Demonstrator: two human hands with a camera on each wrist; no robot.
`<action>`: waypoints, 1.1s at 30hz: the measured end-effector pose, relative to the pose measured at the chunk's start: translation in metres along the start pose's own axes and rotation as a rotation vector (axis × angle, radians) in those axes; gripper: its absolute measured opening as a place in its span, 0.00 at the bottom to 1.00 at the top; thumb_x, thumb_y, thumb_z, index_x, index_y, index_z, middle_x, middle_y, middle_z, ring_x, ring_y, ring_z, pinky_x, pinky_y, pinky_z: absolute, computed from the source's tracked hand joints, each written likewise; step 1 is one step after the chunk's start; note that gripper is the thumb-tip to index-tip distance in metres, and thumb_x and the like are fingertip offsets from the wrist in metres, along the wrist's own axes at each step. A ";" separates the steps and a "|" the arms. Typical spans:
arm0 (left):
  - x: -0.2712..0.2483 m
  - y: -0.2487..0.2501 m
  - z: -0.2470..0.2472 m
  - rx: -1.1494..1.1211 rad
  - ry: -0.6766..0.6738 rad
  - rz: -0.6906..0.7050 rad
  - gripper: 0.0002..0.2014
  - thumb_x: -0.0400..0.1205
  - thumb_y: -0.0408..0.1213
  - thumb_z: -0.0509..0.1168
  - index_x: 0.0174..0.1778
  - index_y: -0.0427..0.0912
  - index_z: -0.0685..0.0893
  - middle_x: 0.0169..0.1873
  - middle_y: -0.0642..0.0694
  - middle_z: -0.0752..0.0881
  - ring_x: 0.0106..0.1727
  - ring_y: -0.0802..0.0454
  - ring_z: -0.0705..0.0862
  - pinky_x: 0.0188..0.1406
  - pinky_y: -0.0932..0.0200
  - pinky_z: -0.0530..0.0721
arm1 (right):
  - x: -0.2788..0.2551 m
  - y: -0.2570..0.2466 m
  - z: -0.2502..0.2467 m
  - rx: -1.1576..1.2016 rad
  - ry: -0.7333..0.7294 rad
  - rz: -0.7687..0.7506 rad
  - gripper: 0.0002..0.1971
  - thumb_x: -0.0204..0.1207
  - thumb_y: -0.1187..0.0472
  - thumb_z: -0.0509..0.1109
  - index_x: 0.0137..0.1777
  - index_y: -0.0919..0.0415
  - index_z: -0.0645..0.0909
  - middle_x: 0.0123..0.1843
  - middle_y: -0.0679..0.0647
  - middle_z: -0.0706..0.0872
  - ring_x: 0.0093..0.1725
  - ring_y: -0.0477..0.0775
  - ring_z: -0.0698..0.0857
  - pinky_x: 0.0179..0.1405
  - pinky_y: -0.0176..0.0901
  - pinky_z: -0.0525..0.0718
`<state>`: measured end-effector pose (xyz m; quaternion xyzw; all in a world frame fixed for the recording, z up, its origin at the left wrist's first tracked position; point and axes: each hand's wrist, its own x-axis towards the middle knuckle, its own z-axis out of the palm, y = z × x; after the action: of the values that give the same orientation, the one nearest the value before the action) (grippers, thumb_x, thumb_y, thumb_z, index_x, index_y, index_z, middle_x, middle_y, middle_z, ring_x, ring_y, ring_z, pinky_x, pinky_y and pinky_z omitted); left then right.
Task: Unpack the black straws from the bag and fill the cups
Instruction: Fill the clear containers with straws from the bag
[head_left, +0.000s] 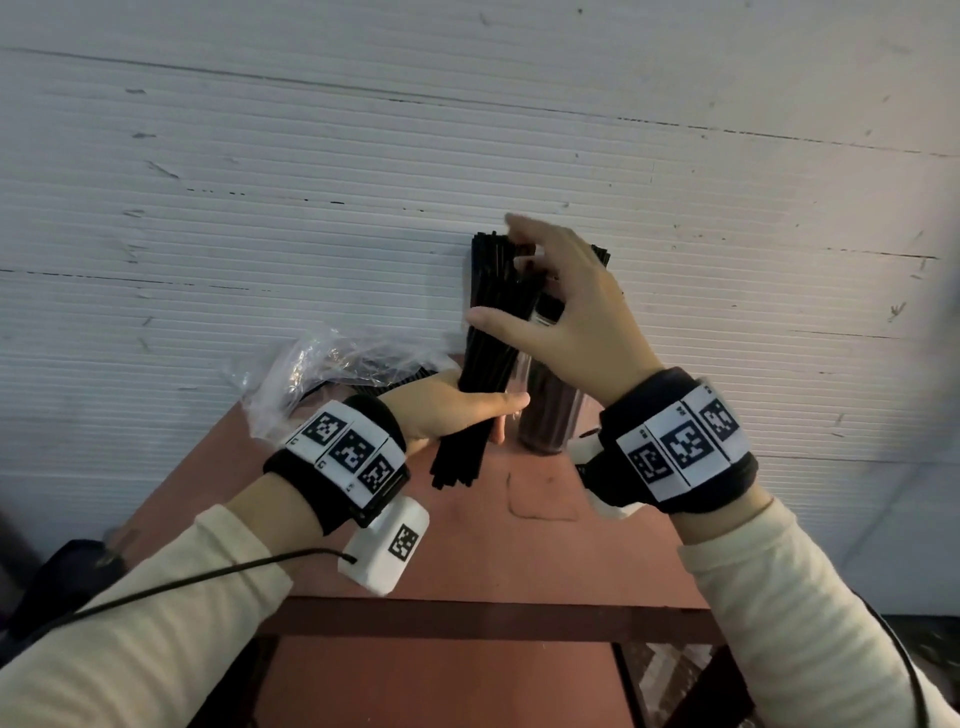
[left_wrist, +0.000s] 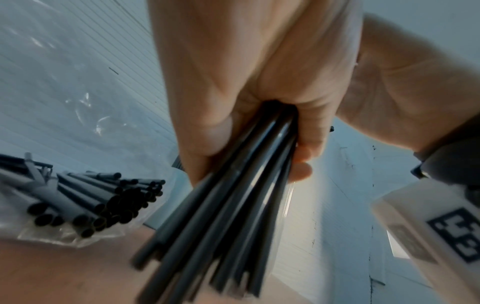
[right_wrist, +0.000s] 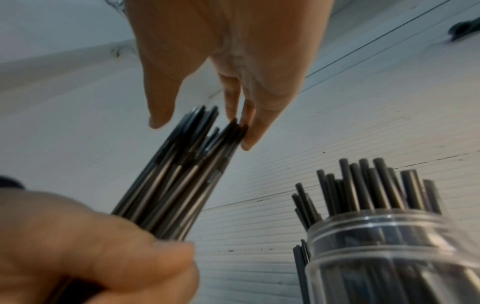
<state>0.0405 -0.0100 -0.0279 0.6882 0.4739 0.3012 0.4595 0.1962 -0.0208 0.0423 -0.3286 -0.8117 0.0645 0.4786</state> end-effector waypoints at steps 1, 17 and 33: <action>-0.003 0.003 -0.001 -0.038 0.001 0.038 0.18 0.77 0.55 0.69 0.31 0.44 0.84 0.31 0.51 0.87 0.50 0.48 0.87 0.71 0.42 0.77 | -0.002 -0.001 -0.006 0.061 0.016 0.041 0.42 0.67 0.46 0.81 0.78 0.53 0.66 0.72 0.47 0.74 0.66 0.41 0.77 0.66 0.30 0.76; -0.001 0.041 0.016 0.086 -0.194 0.289 0.16 0.78 0.44 0.73 0.52 0.34 0.84 0.41 0.45 0.88 0.46 0.51 0.88 0.49 0.58 0.87 | 0.001 0.010 -0.028 0.223 -0.313 0.123 0.09 0.73 0.66 0.77 0.41 0.74 0.83 0.38 0.66 0.86 0.39 0.58 0.87 0.40 0.53 0.86; 0.104 0.031 0.014 -0.033 0.155 0.220 0.58 0.56 0.49 0.85 0.80 0.47 0.60 0.63 0.59 0.81 0.62 0.65 0.81 0.67 0.61 0.78 | 0.087 0.082 -0.097 0.279 0.194 0.376 0.06 0.69 0.58 0.77 0.38 0.59 0.84 0.39 0.57 0.88 0.39 0.57 0.83 0.30 0.43 0.74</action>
<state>0.1026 0.0778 -0.0074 0.7031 0.4245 0.4097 0.3970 0.2857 0.0738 0.1234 -0.4091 -0.6700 0.2318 0.5745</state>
